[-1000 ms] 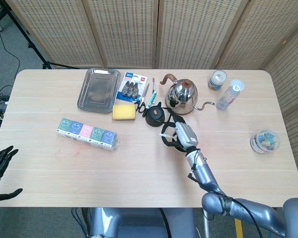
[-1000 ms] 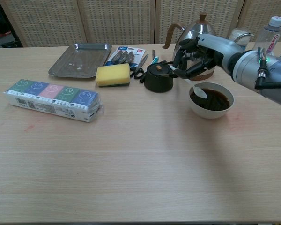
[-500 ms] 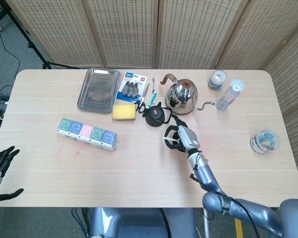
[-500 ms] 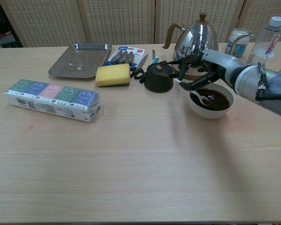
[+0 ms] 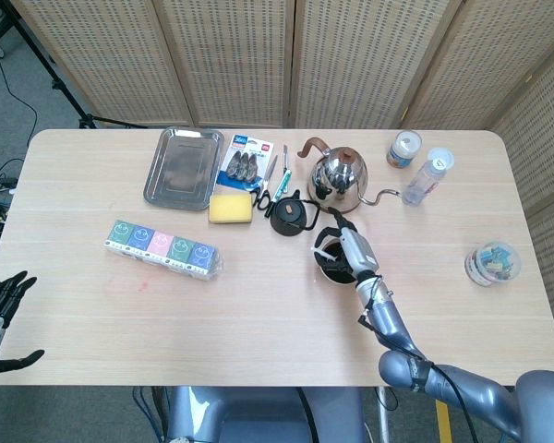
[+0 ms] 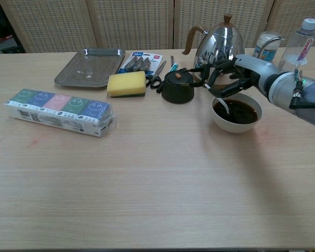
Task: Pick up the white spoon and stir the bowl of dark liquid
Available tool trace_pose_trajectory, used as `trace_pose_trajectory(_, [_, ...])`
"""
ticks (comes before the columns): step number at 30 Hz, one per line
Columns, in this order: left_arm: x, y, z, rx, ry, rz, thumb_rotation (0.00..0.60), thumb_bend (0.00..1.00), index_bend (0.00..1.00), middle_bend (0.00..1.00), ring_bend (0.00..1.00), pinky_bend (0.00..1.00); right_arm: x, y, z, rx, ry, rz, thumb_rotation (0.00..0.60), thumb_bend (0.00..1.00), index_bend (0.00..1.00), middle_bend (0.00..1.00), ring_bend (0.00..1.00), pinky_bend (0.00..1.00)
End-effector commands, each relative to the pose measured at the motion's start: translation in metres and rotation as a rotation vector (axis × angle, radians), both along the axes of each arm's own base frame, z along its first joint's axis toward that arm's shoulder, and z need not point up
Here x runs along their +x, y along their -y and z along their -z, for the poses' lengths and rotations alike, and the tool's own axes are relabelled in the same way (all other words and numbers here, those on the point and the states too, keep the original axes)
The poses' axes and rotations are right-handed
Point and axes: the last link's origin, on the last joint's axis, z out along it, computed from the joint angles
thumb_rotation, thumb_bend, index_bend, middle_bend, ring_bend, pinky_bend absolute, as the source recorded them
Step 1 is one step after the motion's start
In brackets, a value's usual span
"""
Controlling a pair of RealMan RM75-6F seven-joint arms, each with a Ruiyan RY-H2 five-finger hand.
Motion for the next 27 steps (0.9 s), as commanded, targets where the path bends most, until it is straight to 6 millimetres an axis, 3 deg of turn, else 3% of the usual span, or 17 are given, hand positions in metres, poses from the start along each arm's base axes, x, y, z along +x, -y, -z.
trace_pose_trajectory(1, [0.001,0.0,0.001,0.001,-0.002,0.003,0.6,0.0,0.0,0.0,0.0,0.0,-0.005,0.0,-0.007,-0.014,0.002,0.005,0.6,0.52,0.61,0.0,0.0,0.0])
trace_pose_trajectory(13, [0.004,0.001,0.004,-0.004,-0.012,0.011,0.6,0.0,0.0,0.0,0.0,0.0,-0.019,-0.015,-0.027,-0.015,0.026,0.029,0.6,0.52,0.61,0.0,0.0,0.0])
trace_pose_trajectory(20, [0.004,0.001,0.004,-0.002,-0.011,0.011,0.6,0.0,0.0,0.0,0.0,0.0,-0.011,-0.026,-0.022,0.025,0.032,0.004,0.6,0.53,0.61,0.0,0.0,0.0])
trace_pose_trajectory(27, [0.003,0.0,0.002,0.002,-0.005,0.007,0.6,0.0,0.0,0.0,0.0,0.0,0.004,-0.024,-0.012,0.041,0.03,-0.026,0.6,0.54,0.61,0.0,0.0,0.0])
